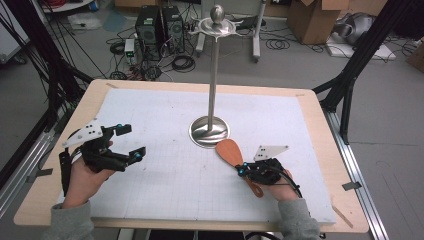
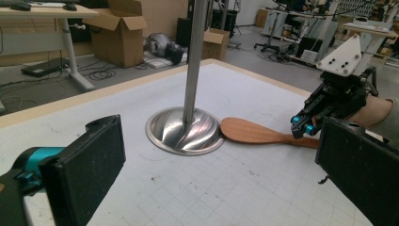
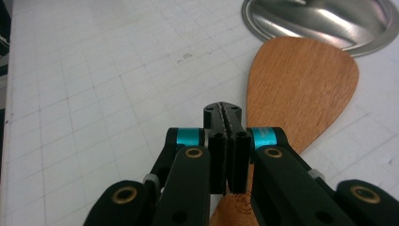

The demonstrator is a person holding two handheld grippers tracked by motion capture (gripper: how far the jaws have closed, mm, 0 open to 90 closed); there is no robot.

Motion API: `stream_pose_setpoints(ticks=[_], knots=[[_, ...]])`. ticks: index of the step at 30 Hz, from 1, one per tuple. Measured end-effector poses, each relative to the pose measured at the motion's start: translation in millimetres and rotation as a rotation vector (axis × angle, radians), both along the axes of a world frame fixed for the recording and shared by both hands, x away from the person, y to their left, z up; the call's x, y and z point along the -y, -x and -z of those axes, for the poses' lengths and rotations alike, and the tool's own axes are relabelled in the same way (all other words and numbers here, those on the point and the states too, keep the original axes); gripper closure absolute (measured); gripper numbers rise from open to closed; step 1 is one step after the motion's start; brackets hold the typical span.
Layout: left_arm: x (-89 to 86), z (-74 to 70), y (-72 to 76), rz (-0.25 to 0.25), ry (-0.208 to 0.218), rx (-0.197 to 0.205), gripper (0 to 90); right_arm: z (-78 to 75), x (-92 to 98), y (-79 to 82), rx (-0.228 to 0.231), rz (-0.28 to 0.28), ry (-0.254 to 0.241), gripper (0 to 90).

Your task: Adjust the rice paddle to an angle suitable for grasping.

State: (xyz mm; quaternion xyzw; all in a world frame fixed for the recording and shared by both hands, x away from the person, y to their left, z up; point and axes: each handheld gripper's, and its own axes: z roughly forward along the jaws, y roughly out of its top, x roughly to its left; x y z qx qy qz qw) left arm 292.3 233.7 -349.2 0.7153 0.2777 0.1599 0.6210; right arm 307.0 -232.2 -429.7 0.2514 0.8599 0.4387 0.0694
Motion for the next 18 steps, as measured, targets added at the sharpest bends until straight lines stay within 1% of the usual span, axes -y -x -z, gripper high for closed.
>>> stream_pose_setpoints(ticks=[2, 4, 5, 6, 7, 9, 10, 11, 12, 13, 14, 15, 18], knots=[[0.5, 0.6, -0.1, 0.004, 0.000, -0.006, 2.5, 3.1, -1.2, -0.5, -0.022, -0.006, 0.022, 89.2], [0.5, 1.1, -0.3, 0.002, -0.002, -0.006, 2.5, 4.4, -1.8, -0.7, -0.023, -0.012, 0.027, 89.2], [0.8, 1.5, -0.4, 0.001, 0.001, -0.009, 2.5, 6.0, -2.8, -0.5, -0.038, -0.018, 0.043, 89.2], [0.7, 2.1, -1.0, 0.004, -0.001, -0.009, 2.5, 7.1, -3.2, -1.0, -0.040, -0.022, 0.054, 89.1], [0.7, 2.1, -1.0, 0.004, -0.001, -0.009, 2.5, 7.1, -3.2, -1.0, -0.040, -0.022, 0.054, 89.1], [0.9, 3.0, -1.6, 0.004, -0.002, -0.015, 2.5, 10.3, -4.6, -2.0, -0.065, -0.027, 0.065, 89.1], [0.9, 3.0, -1.6, 0.004, -0.002, -0.015, 2.5, 10.3, -4.6, -2.0, -0.065, -0.027, 0.065, 89.1], [1.7, 3.8, -2.1, 0.007, -0.007, -0.021, 2.5, 12.4, -5.3, -2.9, -0.082, -0.027, 0.075, 89.2], [1.7, 3.8, -2.1, 0.007, -0.007, -0.021, 2.5, 12.4, -5.3, -2.9, -0.082, -0.027, 0.075, 89.2], [2.4, 4.0, -2.0, 0.006, -0.009, -0.024, 2.5, 13.6, -4.0, -3.9, -0.094, -0.030, 0.069, 89.2], [2.7, 4.2, -2.2, 0.010, -0.012, -0.023, 2.5, 13.6, -4.0, -3.9, -0.094, -0.030, 0.069, 89.2], [3.0, 4.2, -2.2, 0.009, -0.015, -0.022, 2.5, 13.5, -2.2, -4.3, -0.105, -0.022, 0.066, 89.3], [2.9, 4.4, -2.2, 0.009, -0.014, -0.022, 2.5, 13.5, -0.2, -4.9, -0.111, -0.023, 0.065, 89.3]])
